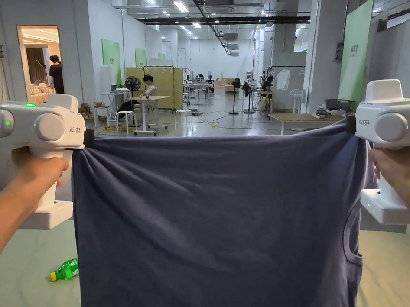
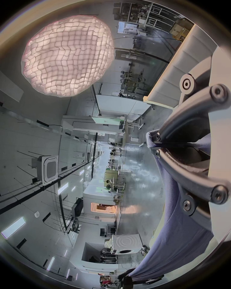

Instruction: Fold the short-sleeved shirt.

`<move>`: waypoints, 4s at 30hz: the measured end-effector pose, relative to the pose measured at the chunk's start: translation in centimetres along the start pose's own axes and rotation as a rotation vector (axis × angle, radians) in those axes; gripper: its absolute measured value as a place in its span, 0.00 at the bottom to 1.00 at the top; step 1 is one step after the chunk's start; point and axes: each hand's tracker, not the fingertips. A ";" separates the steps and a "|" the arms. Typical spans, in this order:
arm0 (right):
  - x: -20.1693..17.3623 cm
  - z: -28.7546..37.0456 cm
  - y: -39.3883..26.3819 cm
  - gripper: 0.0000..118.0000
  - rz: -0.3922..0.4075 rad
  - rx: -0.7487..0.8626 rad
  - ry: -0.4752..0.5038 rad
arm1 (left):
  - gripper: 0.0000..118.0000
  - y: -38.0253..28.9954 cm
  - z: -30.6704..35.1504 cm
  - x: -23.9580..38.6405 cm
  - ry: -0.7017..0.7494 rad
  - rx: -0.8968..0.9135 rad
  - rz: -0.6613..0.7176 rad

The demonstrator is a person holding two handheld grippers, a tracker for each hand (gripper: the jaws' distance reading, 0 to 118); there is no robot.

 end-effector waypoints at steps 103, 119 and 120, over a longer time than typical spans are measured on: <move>-8.0 34.0 -33.0 0.00 -0.050 -0.083 0.044 | 0.03 -36.9 24.9 7.7 -0.137 -0.030 0.035; -8.5 33.0 -34.4 0.00 -0.026 -0.177 0.089 | 0.01 -41.4 25.1 -0.7 -0.166 -0.401 0.071; -8.5 32.9 -34.8 0.00 -0.038 -0.201 0.092 | 0.01 -42.4 25.1 -1.5 -0.169 -0.452 0.080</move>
